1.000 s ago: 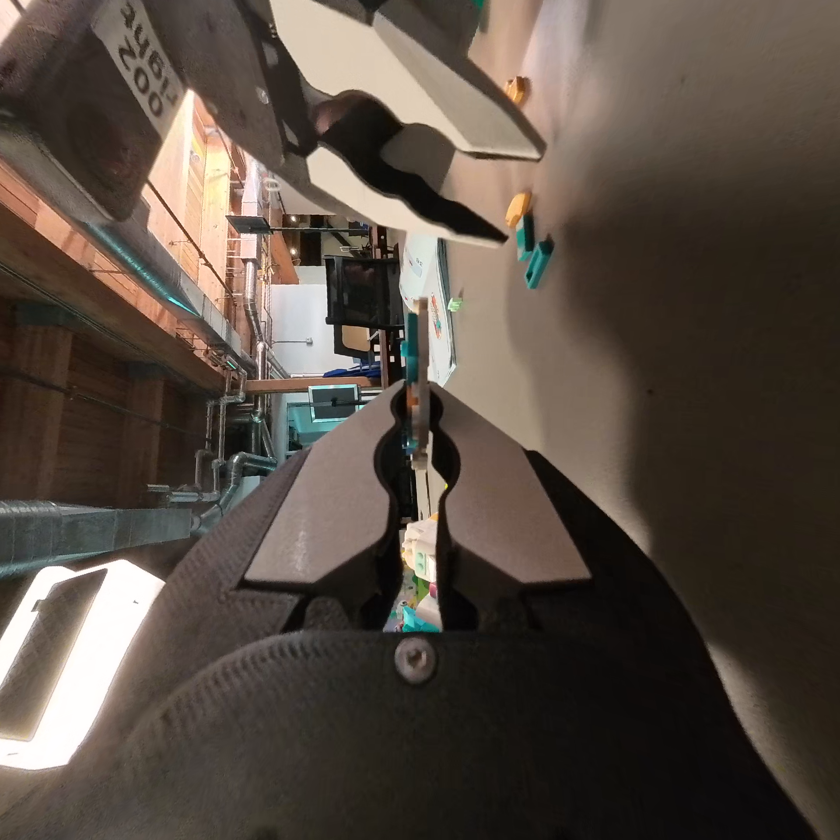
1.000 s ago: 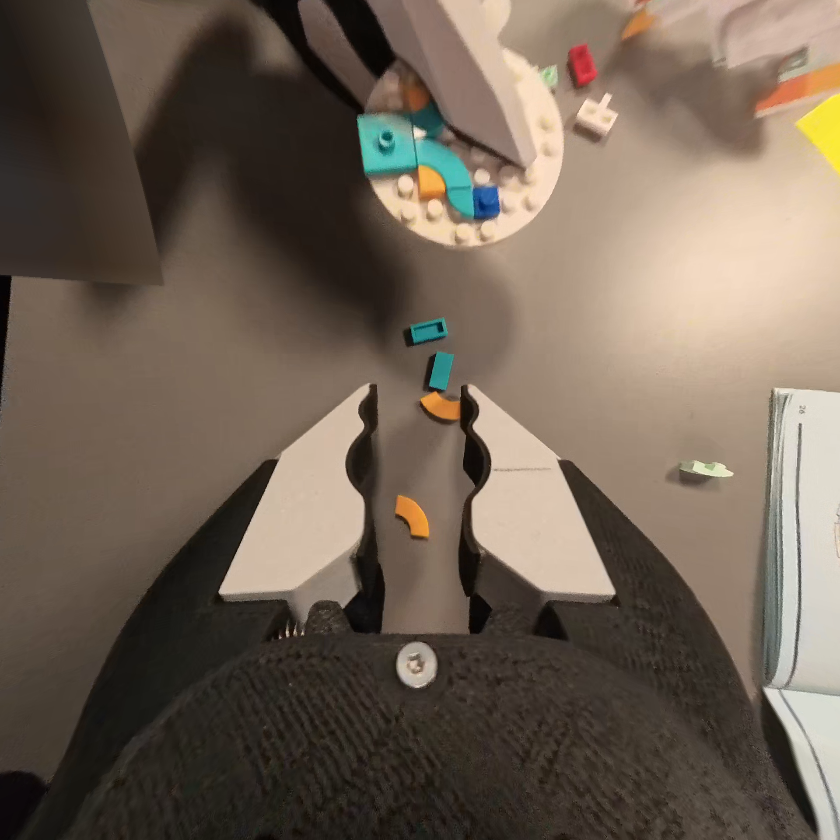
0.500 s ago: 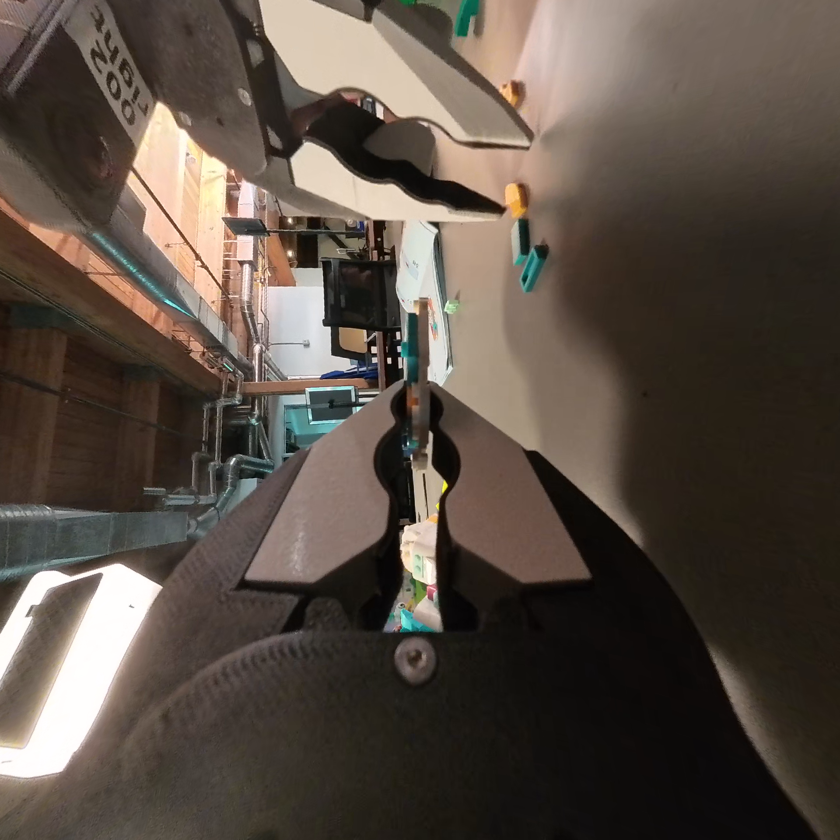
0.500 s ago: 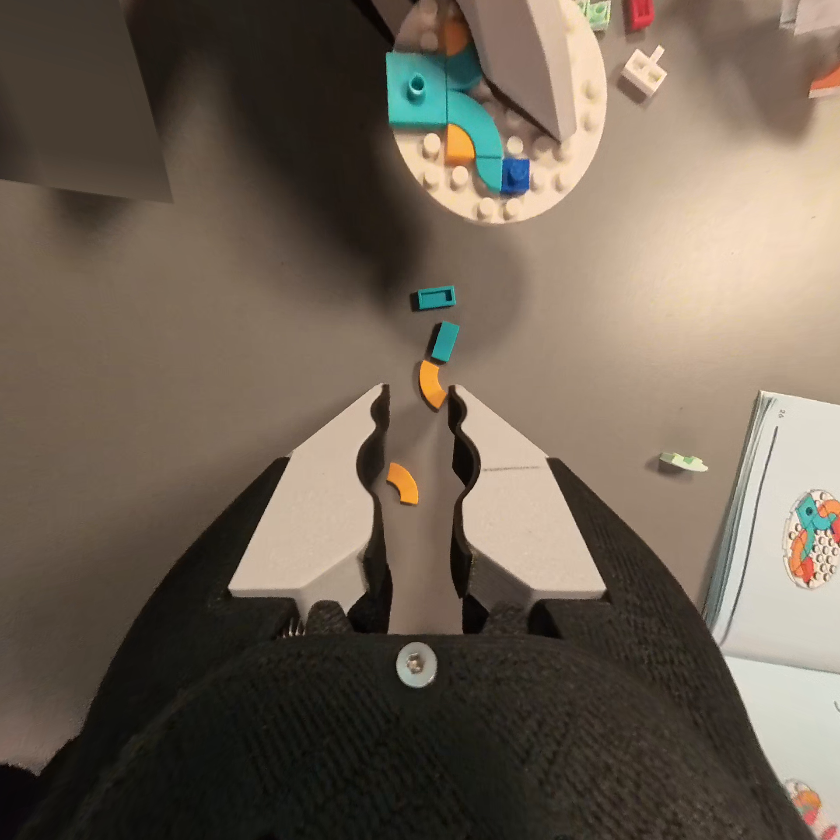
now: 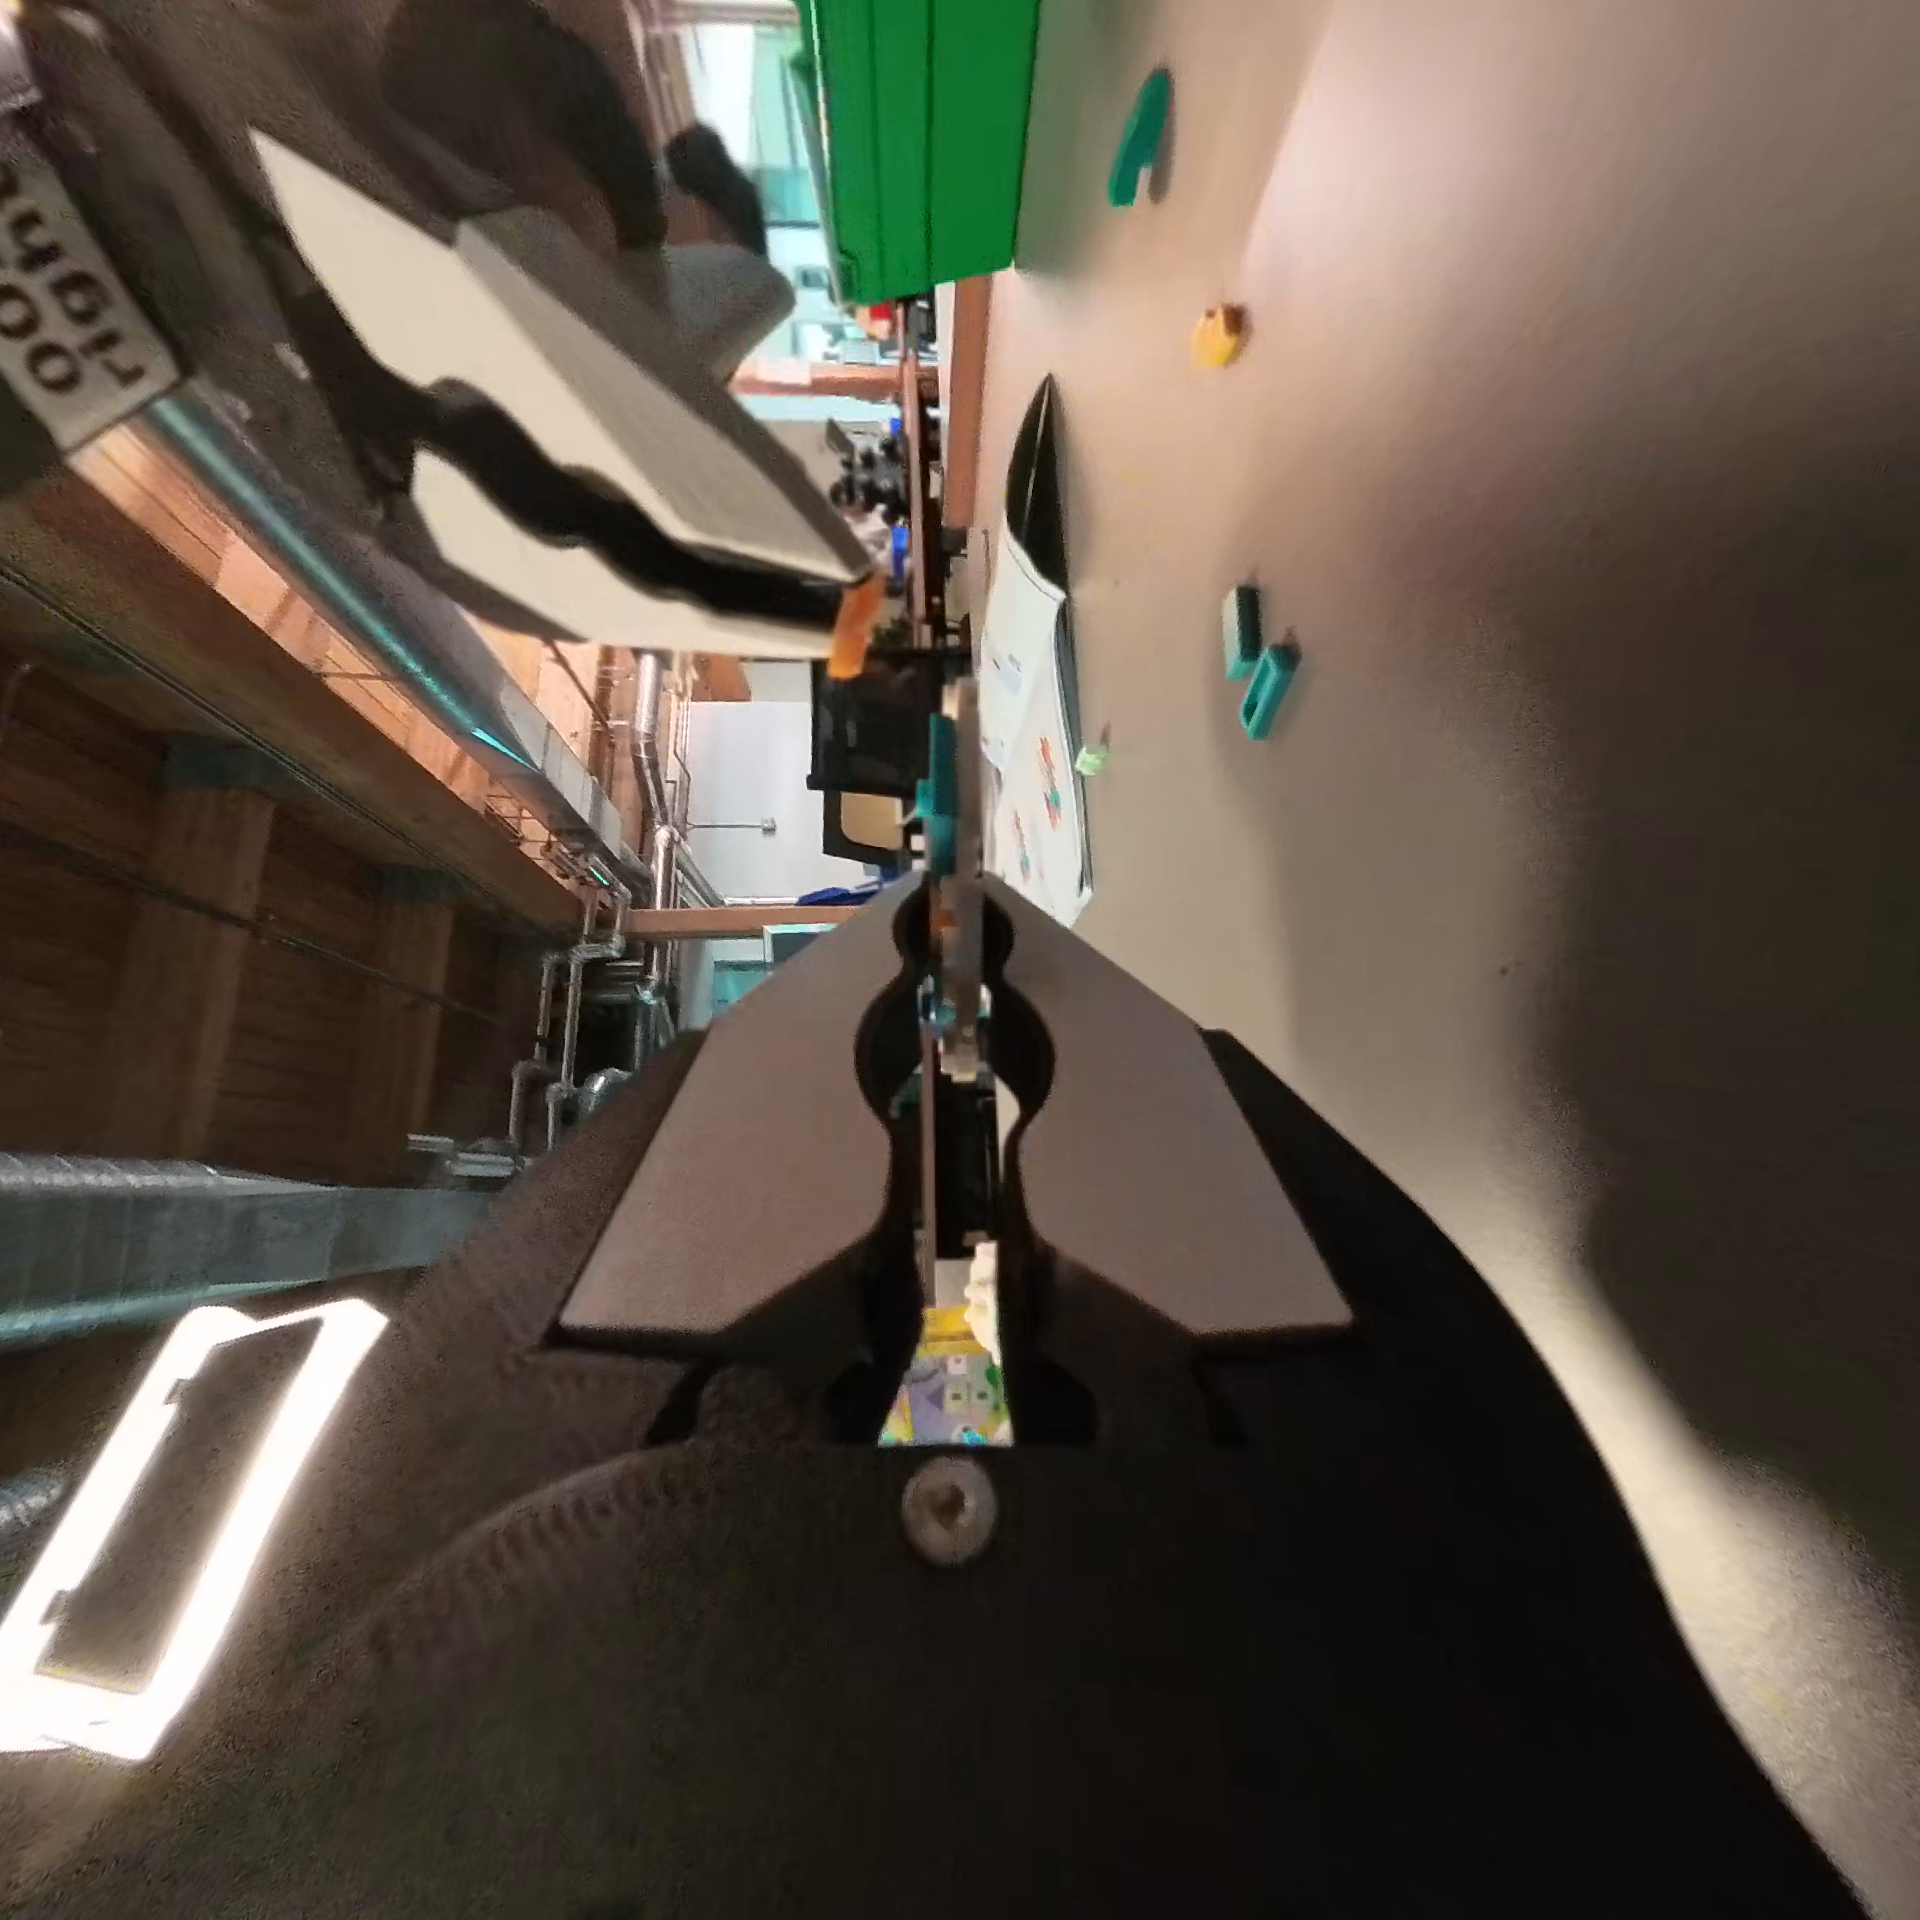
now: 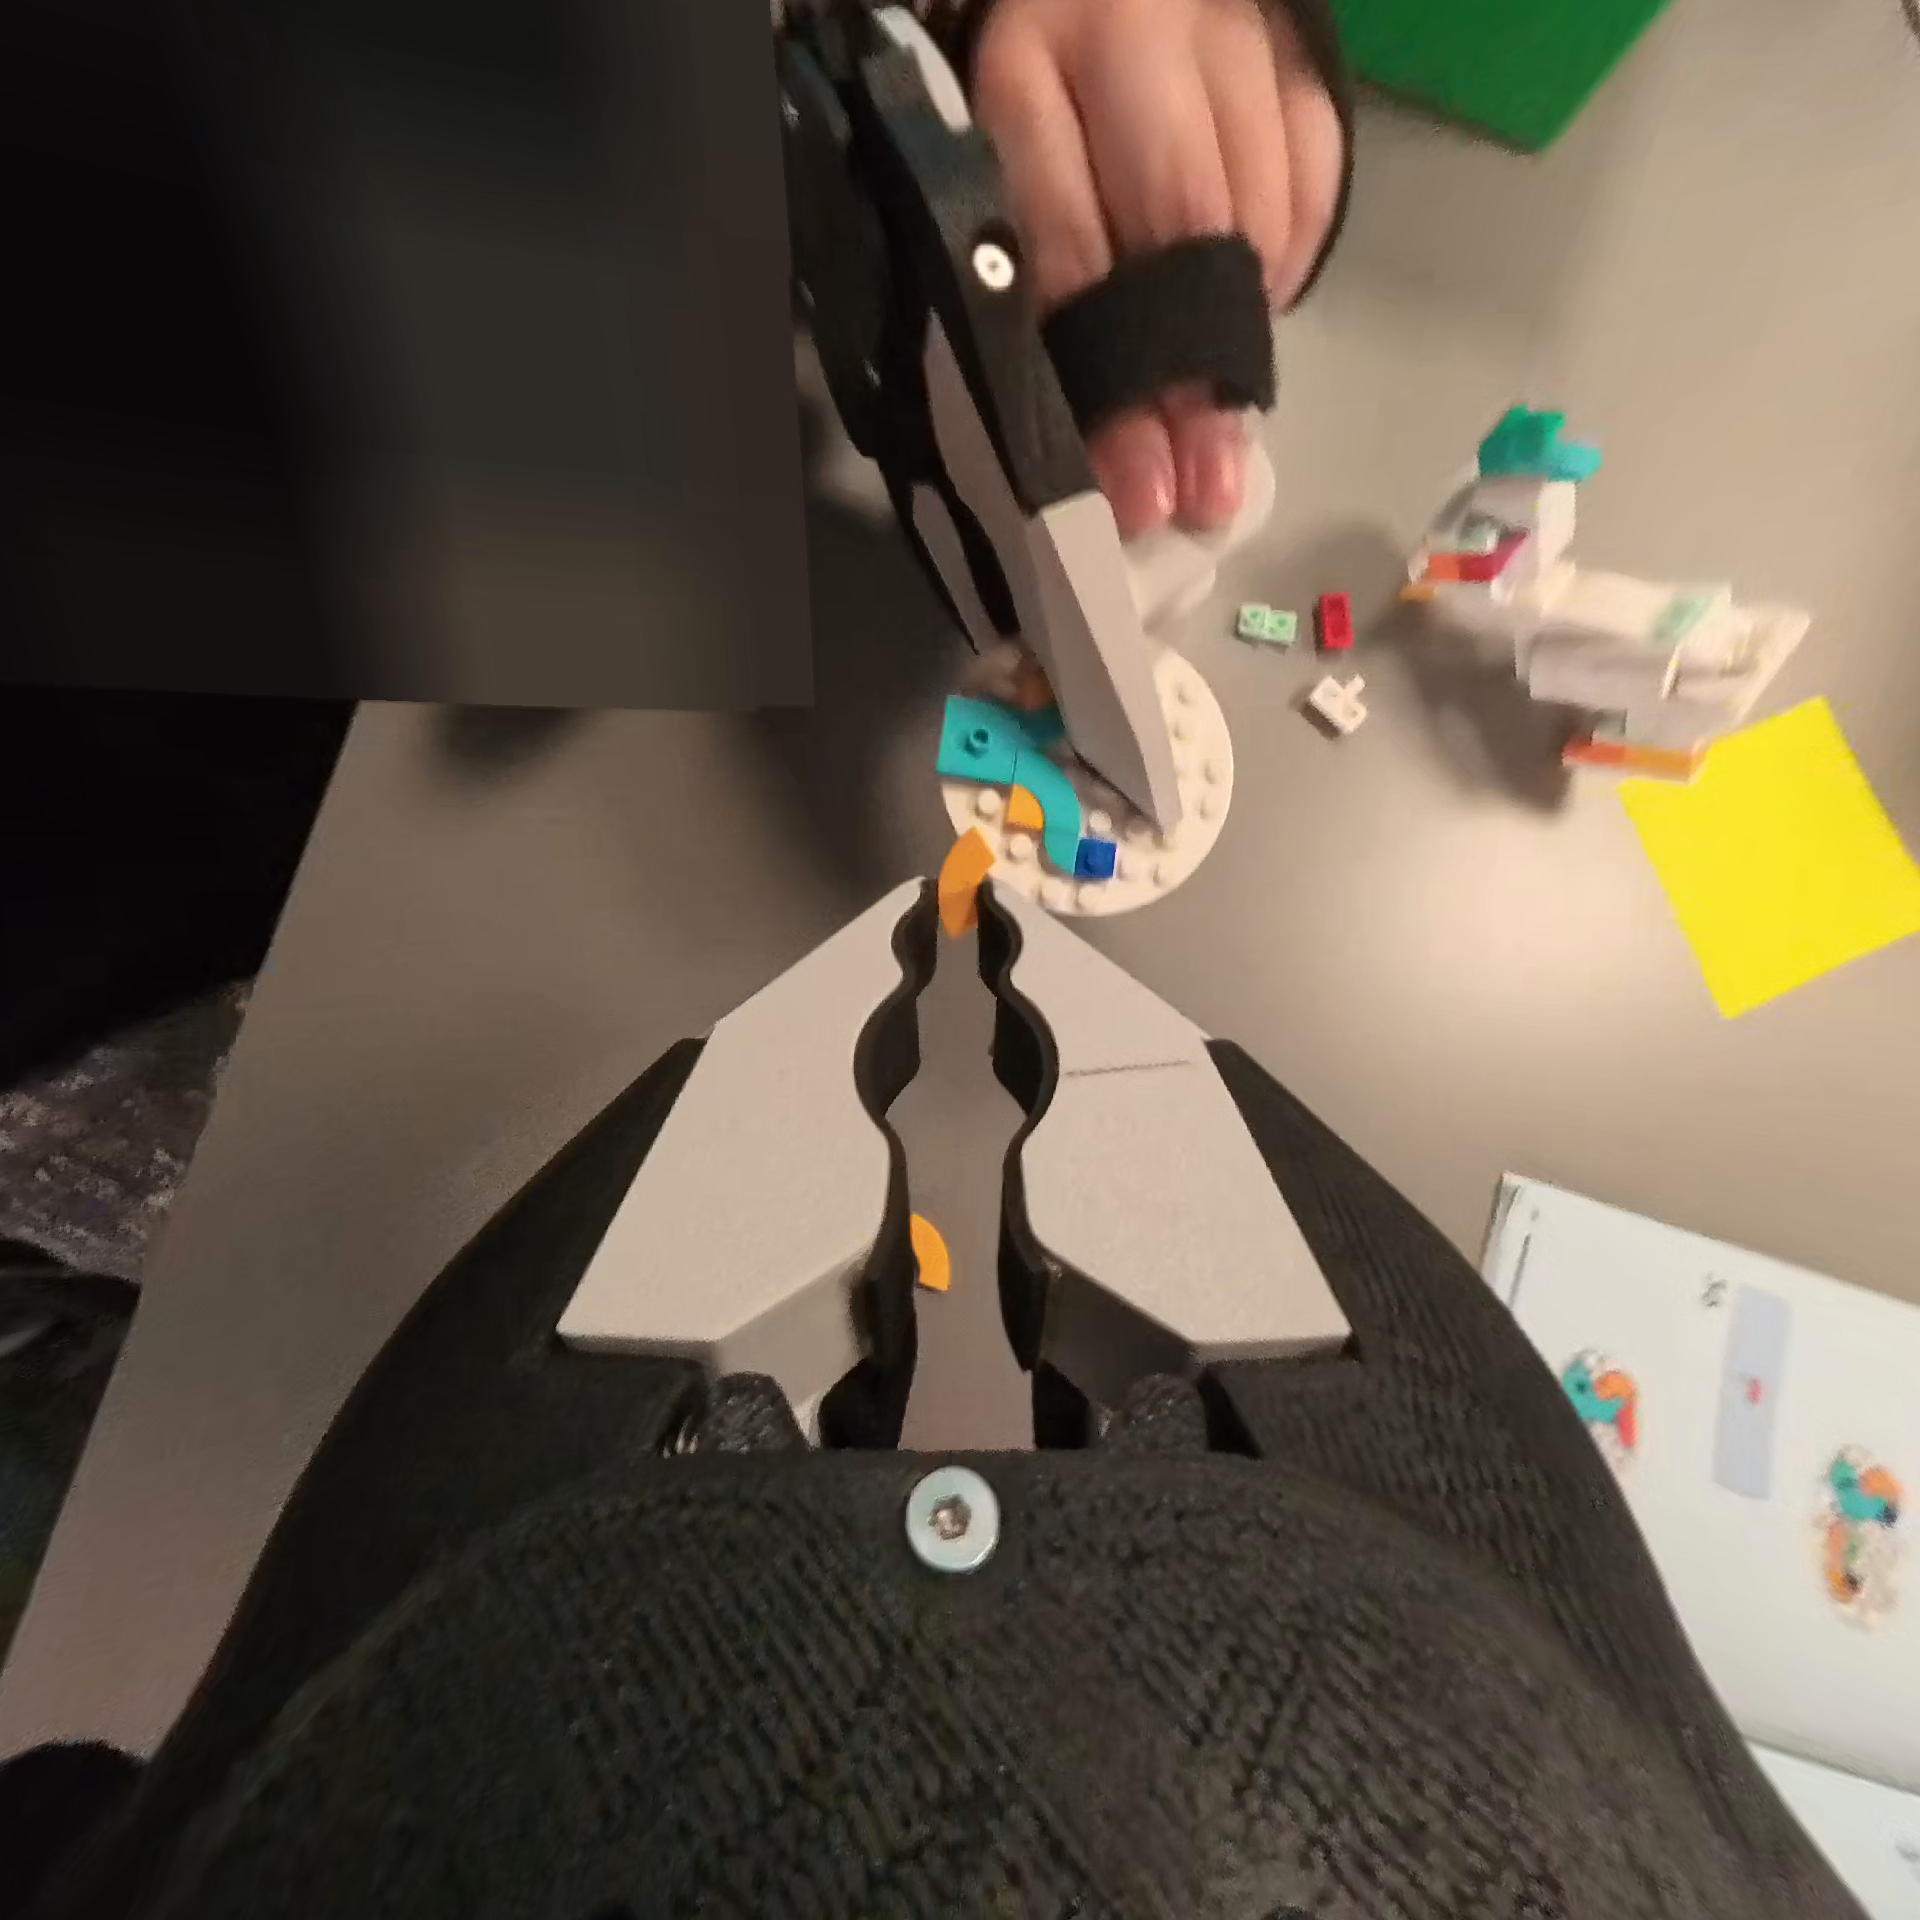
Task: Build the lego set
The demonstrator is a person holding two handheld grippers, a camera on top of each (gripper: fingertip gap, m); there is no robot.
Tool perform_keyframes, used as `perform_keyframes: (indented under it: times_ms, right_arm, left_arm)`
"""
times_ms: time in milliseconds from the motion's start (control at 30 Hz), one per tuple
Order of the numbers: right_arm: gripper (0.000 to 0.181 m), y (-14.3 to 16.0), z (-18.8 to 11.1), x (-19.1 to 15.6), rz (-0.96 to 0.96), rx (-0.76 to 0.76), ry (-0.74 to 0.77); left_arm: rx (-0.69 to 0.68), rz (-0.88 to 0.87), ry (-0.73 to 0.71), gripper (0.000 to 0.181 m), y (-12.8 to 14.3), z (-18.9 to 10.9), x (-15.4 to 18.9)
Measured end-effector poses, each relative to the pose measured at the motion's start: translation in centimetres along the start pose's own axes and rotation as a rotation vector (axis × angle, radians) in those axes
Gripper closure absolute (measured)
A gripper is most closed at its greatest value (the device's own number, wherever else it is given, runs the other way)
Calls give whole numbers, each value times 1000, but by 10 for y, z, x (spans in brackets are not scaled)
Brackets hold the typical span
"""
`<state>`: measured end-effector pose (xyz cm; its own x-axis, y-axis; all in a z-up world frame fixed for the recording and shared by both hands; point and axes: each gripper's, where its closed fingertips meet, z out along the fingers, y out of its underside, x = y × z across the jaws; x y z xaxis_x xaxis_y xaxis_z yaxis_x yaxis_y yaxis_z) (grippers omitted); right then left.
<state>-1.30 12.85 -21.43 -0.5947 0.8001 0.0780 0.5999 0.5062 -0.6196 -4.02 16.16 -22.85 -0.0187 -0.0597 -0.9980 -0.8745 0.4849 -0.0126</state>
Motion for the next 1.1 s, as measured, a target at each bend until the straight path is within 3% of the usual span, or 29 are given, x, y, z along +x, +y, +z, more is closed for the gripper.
perform_keyframes:
  times_ms: [33,467,1100]
  right_arm:
    - [176,-3,0,-2,-32,-24,-7]
    - [176,-5,9,-13,-256,-260,-109]
    - [175,-4,11,-17,-343,-326,-126]
  left_arm:
    - [10,1,-10,178,-2,-1,-2]
    - [87,-6,-38,177,-19,-5,-8]
    - [96,-14,-29,177,-20,-4,-7]
